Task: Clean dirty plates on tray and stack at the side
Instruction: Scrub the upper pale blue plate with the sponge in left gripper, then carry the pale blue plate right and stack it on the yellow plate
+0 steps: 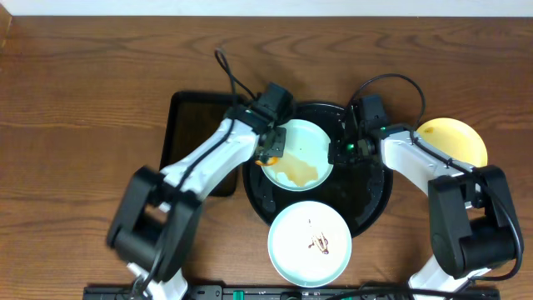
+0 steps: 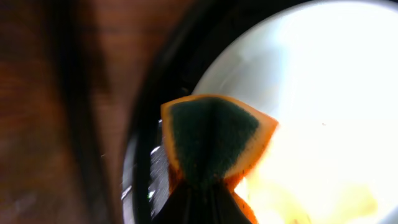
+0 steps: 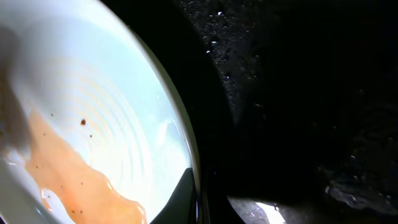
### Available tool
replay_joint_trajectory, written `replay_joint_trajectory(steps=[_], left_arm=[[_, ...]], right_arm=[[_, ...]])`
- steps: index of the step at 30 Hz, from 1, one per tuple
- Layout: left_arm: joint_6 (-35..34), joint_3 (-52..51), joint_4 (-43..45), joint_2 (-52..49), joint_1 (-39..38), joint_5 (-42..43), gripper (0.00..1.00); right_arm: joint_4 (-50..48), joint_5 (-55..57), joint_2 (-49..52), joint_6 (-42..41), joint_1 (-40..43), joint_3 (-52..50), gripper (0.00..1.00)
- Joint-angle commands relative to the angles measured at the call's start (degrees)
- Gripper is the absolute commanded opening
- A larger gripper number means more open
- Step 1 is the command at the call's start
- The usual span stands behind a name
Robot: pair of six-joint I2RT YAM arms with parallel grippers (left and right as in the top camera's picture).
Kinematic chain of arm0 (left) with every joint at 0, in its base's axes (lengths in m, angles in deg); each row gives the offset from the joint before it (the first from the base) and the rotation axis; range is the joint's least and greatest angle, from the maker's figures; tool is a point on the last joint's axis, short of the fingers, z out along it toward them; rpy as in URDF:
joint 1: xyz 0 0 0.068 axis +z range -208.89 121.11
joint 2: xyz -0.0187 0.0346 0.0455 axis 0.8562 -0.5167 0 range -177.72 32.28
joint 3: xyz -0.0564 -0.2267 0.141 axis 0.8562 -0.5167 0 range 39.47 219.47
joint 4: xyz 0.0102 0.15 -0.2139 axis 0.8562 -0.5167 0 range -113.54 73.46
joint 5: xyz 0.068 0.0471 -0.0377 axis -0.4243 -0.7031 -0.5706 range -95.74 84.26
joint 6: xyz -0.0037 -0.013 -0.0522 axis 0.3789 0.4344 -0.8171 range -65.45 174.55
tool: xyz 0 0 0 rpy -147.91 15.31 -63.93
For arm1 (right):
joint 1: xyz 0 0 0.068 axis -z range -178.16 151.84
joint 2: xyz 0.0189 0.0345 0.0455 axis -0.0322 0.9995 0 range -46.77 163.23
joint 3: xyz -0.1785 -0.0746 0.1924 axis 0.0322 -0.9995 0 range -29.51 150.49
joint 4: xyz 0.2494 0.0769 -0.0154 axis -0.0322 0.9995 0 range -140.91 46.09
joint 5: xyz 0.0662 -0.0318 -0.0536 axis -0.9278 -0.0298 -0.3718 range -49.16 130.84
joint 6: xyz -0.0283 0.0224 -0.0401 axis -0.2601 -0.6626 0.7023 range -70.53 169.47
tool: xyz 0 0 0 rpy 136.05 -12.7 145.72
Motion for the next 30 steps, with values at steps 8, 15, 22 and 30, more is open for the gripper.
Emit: replay_joint_trajectory(steps=[8, 15, 22, 30], left_arm=[[0.48, 0.02, -7.17, 12.15, 9.01, -1.75, 0.08], [0.50, 0.00, -9.11, 11.96, 17.94, 0.50, 0.08], [0.52, 0.00, -8.85, 11.32, 23.12, 6.03, 0.08], [0.50, -0.09, -8.57, 10.60, 24.74, 6.27, 0.08]], right_arm=[[0.66, 11.02, -1.62, 2.75, 1.75, -1.18, 0.01], [0.94, 17.59, -12.24, 7.96, 1.42, -1.18, 0.01], [1.79, 31.23, -22.73, 13.81, 0.83, -1.18, 0.01], [1.31, 43.69, -31.01, 25.79, 0.31, -1.18, 0.01]])
